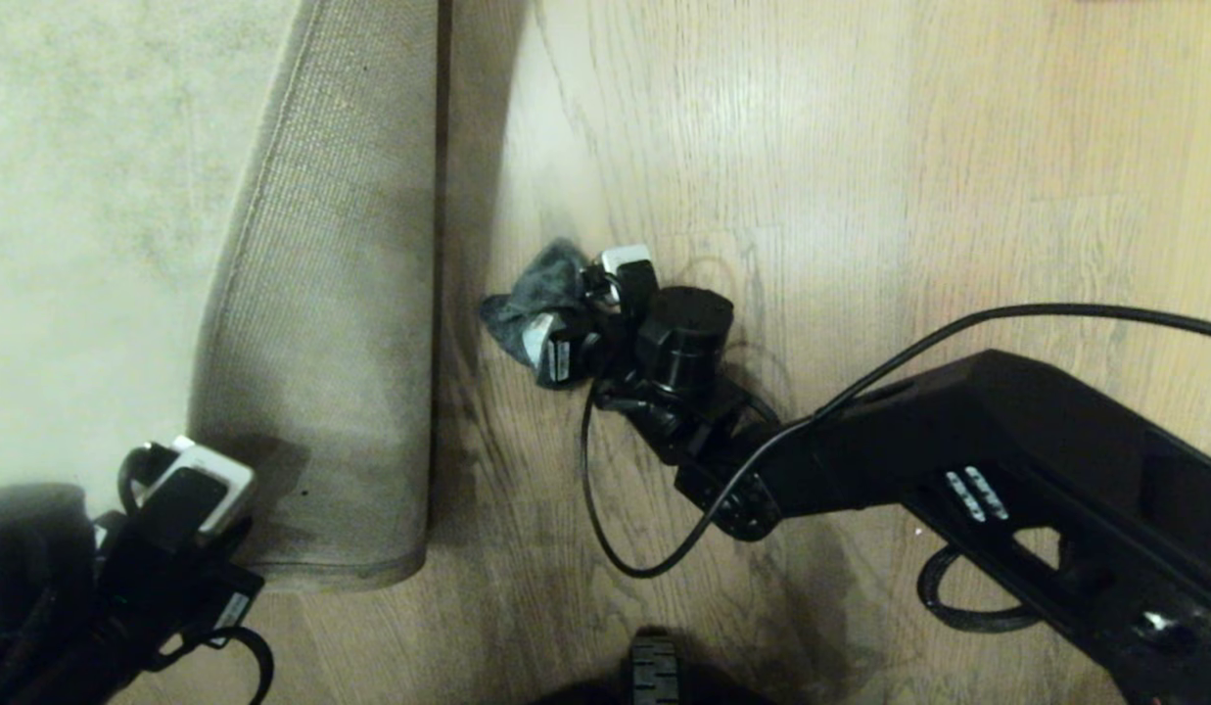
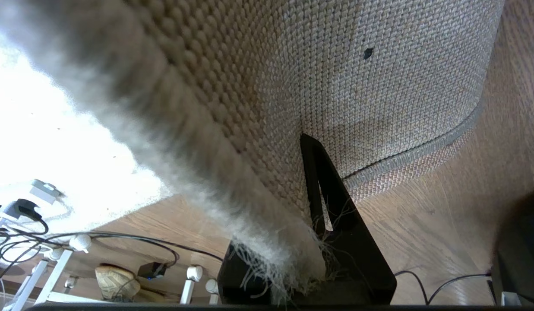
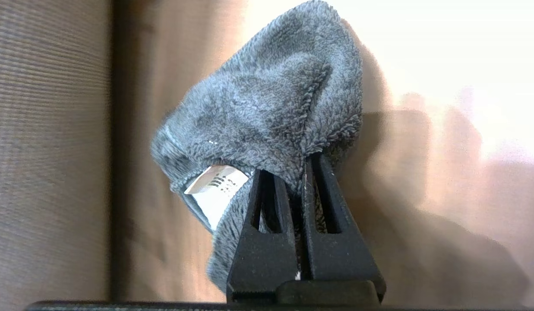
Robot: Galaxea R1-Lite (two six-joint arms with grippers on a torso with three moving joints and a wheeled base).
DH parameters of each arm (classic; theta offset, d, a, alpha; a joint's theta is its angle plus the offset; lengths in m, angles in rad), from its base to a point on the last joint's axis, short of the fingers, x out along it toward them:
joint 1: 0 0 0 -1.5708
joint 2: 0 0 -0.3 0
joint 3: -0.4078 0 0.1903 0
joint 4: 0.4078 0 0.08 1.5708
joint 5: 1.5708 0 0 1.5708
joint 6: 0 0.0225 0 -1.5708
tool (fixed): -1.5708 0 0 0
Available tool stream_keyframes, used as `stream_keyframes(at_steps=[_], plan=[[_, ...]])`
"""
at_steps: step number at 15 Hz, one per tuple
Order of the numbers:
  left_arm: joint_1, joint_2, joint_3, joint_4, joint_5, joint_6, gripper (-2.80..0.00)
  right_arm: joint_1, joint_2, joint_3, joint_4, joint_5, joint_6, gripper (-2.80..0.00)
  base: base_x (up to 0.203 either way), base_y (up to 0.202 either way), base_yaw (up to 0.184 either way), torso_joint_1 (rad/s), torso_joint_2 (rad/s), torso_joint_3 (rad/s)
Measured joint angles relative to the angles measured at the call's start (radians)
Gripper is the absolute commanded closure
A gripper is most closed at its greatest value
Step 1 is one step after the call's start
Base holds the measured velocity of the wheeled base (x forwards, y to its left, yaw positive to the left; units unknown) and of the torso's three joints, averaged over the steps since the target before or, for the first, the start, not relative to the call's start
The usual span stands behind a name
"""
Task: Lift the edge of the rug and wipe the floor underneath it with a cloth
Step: Wipe the floor under the carpet with a rag
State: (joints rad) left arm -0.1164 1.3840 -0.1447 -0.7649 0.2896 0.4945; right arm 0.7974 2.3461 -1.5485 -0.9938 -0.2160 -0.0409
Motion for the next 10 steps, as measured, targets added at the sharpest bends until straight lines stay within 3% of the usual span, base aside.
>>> stream_keyframes(at_steps=[5,10], plan=[[0.0,-0.003,0.003,-0.001,0.0,0.001,0.0,-0.089,-0.14,0.219,-0.032,-0.002,-0.055,0.0,0.0,0.0,0.0,0.0,0.0,0.0],[0.0,-0.003,0.008,-0.003,0.0,0.0,0.0,-0.235,-0.275,0.457,-0.115,-0.01,-0.083,0.0,0.0,0.0,0.0,0.0,0.0,0.0]])
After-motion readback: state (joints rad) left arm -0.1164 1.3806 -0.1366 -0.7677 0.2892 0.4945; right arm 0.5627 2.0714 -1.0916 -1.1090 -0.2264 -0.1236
